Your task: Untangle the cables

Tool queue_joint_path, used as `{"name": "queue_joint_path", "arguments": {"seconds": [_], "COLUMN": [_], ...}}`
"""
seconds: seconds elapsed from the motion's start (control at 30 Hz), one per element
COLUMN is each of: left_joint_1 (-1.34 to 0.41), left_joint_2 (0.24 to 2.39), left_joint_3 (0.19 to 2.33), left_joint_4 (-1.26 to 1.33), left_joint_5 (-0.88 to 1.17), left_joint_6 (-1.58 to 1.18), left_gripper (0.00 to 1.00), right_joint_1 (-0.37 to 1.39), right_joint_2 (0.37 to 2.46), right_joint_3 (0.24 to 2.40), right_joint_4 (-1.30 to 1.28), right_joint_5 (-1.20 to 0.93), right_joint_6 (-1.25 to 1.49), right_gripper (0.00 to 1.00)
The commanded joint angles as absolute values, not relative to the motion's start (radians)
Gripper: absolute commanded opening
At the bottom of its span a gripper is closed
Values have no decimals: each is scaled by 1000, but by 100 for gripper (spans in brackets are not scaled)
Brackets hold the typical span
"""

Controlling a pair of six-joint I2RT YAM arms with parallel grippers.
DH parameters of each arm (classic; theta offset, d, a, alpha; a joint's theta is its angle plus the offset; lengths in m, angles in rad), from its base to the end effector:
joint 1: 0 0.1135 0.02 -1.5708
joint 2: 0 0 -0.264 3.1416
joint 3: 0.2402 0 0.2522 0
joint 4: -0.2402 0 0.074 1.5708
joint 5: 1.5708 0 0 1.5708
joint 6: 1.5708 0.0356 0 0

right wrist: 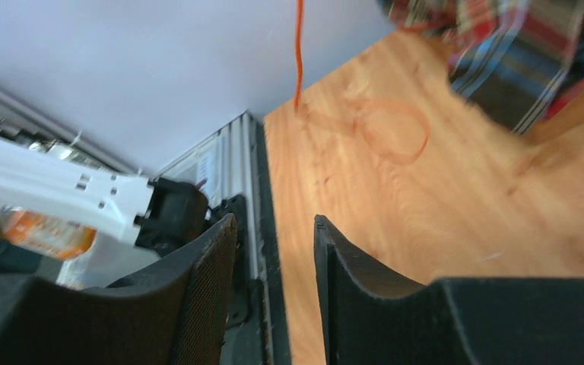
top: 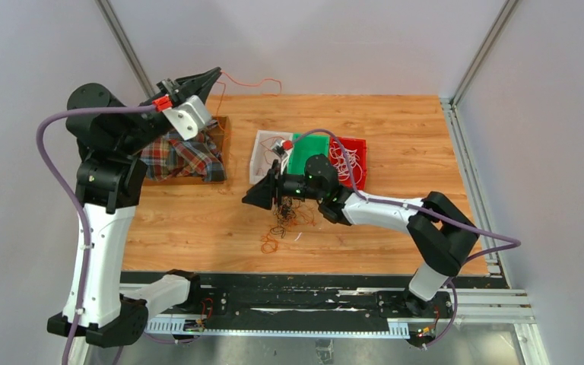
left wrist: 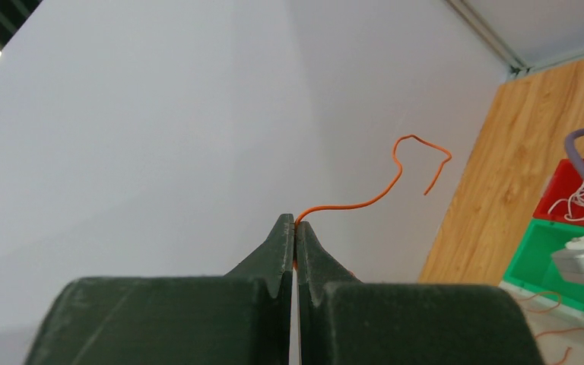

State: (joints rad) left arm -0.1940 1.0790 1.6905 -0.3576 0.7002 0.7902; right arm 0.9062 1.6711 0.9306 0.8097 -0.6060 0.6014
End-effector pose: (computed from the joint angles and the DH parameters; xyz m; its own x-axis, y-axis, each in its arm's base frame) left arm 0.1520 -0.0532 0.5614 0.7130 0.4136 -0.5661 0.3593 0.4778 0.8016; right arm 0.2127 0.3043 0.2623 -0.5292 0.0786 -0.8449 -0.8466 0.0184 0.5320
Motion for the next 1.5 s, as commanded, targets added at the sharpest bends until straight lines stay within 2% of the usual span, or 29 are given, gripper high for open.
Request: {"name": "queue_joint_path", "arguments": {"seconds": [0.0, 0.23, 0.33, 0.4, 0.63, 0.73, 0.97, 1.17, 1.47], "left_joint_1": [-240, -319, -359, -377, -400, -399, -399, -399, -405], "left_joint_2": [1123, 1194, 1217, 1234, 1312, 1353, 1428, 1461, 1414], "left_joint_3": [1719, 1721, 1702, 1686, 1657, 1639, 1580, 1543, 1345], "left_joint_4": [-244, -164, -125, -102, -46, -24, 70, 80, -37], "left_joint_5": [731, 681, 653, 624, 509, 413, 293, 280, 235], "left_joint_6": [748, 751, 768, 783, 865, 913, 854, 820, 990], "left_gripper": [0, 0, 0, 0, 0, 0, 0, 0, 0], "right_joint_1": [886, 851, 818, 788, 673, 654, 640, 625, 578], "right_joint_2": [1669, 1731, 1750, 1767, 1876, 1878, 1743, 1587, 1371], "right_joint_3": [1054, 1155, 1178, 1191, 1249, 1249, 1062, 918, 774], "right_joint_4": [696, 641, 589, 563, 508, 455, 488, 517, 437], "right_joint_5": [-539, -394, -307, -257, -316, -334, -247, -175, -86], "right_joint_6": [495, 475, 462, 438, 469, 459, 454, 457, 507], "right_gripper": [43, 43, 34, 32, 31, 34, 51, 52, 51]}}
